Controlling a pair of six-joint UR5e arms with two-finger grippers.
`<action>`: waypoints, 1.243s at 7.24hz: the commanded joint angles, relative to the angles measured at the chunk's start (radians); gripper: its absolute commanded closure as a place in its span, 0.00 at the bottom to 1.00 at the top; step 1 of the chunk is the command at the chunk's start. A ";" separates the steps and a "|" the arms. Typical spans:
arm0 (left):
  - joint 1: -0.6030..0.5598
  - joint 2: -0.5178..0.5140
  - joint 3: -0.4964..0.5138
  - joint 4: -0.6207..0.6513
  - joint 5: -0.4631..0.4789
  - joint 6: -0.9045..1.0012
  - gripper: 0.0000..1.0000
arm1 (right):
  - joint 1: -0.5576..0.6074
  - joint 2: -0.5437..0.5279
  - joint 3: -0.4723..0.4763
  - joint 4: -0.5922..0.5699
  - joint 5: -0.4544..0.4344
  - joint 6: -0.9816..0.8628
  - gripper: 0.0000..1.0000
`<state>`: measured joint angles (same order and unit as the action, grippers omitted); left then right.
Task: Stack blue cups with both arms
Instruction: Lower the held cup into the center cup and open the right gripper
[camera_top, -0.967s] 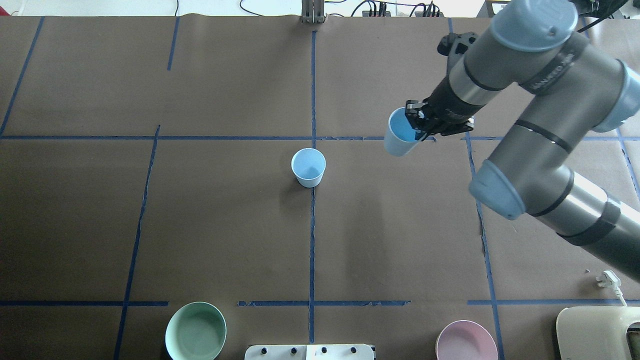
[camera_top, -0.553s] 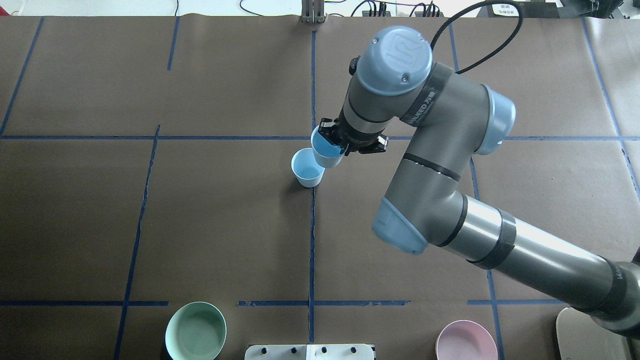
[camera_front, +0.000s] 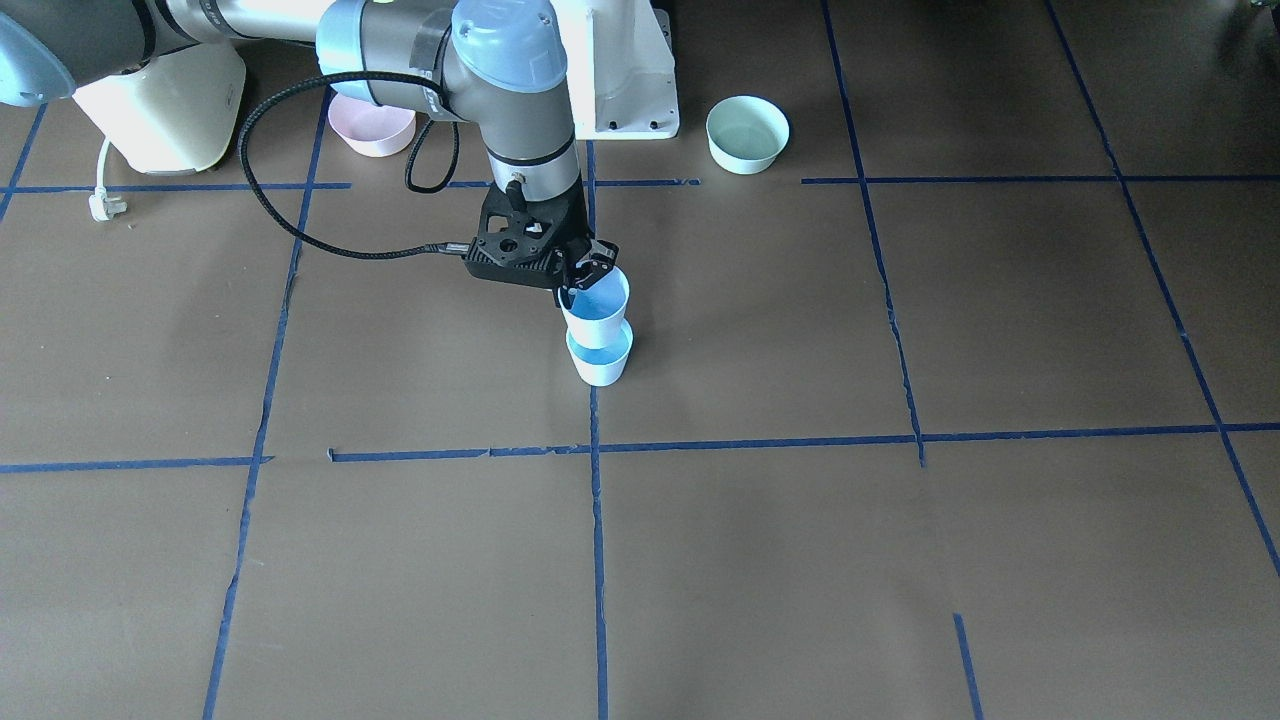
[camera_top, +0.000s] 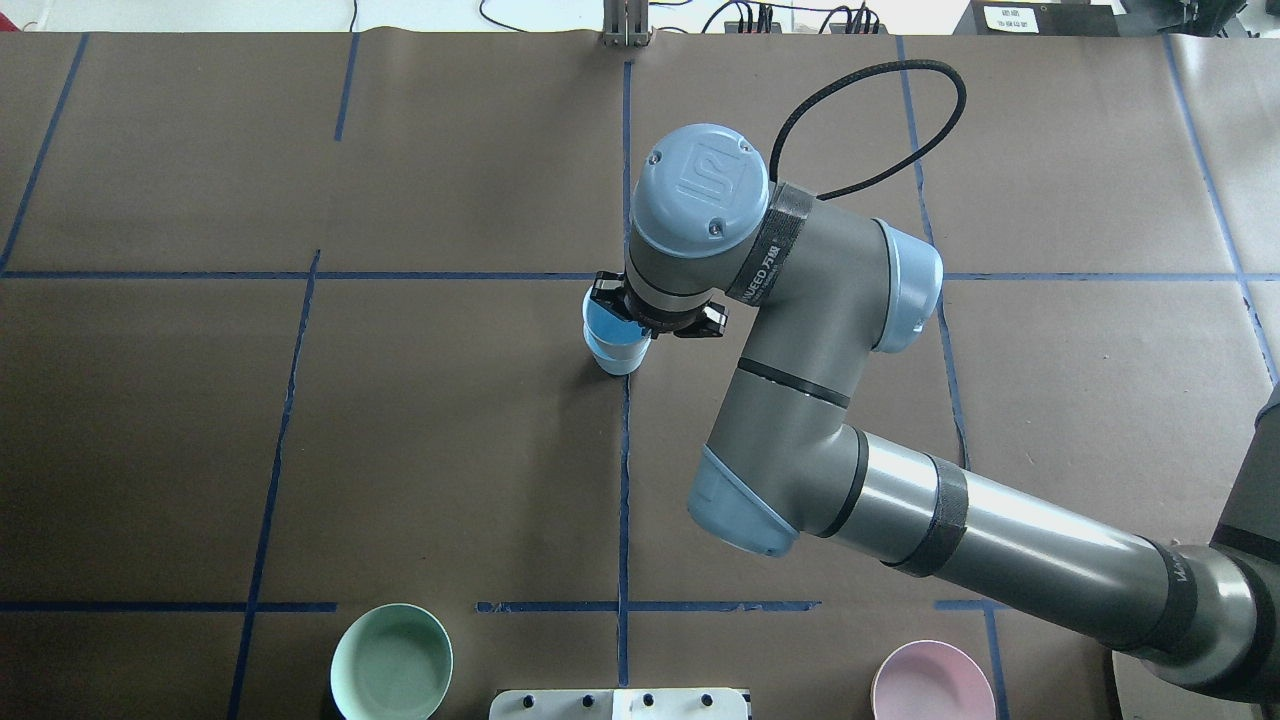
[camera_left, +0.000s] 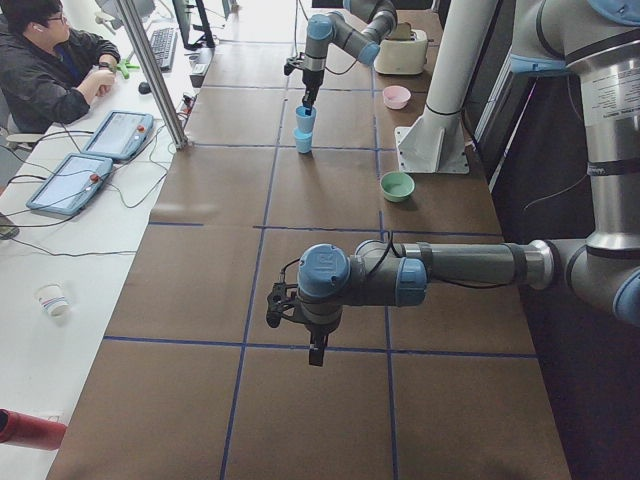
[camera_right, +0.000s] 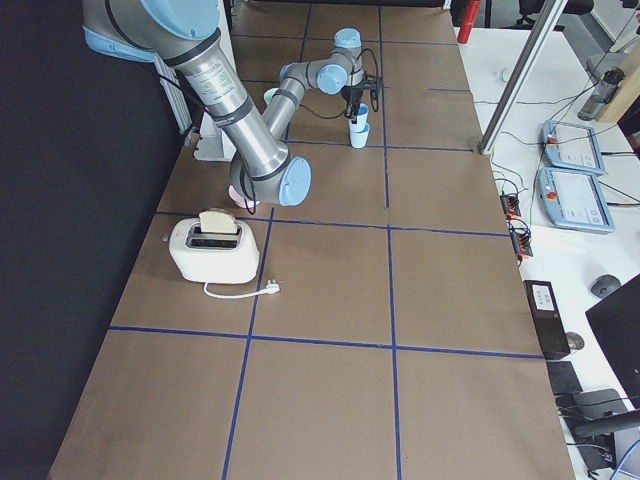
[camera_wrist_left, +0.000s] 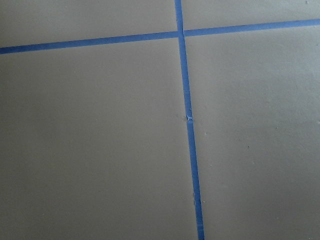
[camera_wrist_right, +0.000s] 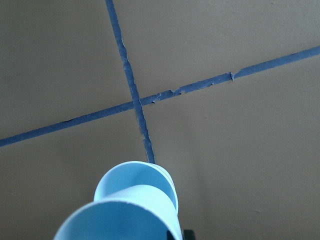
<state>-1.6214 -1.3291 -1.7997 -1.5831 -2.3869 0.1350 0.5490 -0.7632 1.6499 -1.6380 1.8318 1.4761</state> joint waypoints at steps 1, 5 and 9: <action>0.000 0.001 0.000 0.002 0.000 0.000 0.00 | -0.001 0.010 -0.015 0.000 -0.002 -0.002 1.00; 0.000 0.001 0.000 0.000 0.000 0.000 0.00 | -0.001 0.008 -0.027 0.001 -0.008 -0.017 0.01; 0.000 -0.004 0.002 0.002 0.002 -0.002 0.00 | 0.066 -0.004 -0.027 0.029 0.050 -0.106 0.01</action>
<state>-1.6214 -1.3309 -1.7983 -1.5822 -2.3866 0.1346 0.5733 -0.7588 1.6232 -1.6087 1.8422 1.4279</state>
